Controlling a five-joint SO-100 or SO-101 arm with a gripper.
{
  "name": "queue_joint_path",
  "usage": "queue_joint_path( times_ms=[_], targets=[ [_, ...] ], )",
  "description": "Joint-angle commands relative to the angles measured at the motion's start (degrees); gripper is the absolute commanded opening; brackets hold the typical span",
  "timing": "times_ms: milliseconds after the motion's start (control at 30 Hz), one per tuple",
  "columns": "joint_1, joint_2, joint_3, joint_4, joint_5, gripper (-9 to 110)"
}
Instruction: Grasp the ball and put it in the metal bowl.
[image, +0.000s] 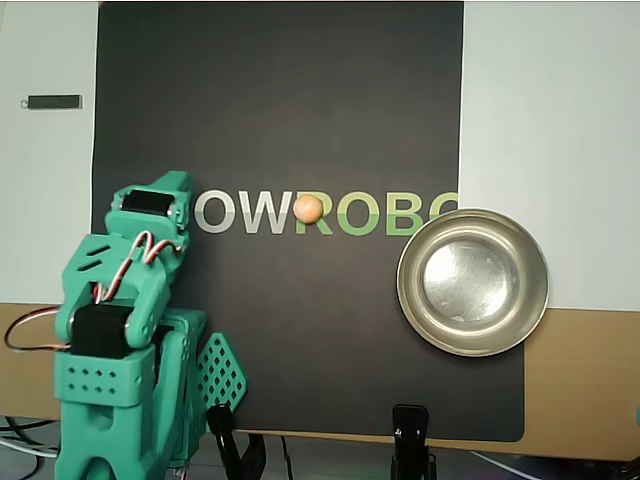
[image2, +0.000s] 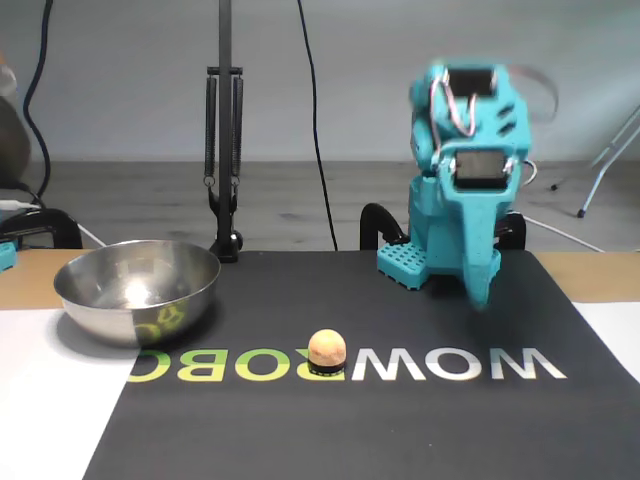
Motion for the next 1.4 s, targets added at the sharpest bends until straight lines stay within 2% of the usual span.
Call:
queue_joint_path(
  times_ms=[0, 400, 700, 1100, 1367],
  targets=[
    [0.53, -7.82, -11.87, 5.19, -0.26, 0],
    [2.55, -36.3, -45.18, 24.17, -0.26, 0],
    [3.78, -53.79, -61.35, 33.31, -0.26, 0],
    [3.43, -69.79, -65.39, 34.89, -0.26, 0],
    [3.34, -74.0, -65.04, 34.8, -0.26, 0]
  ],
)
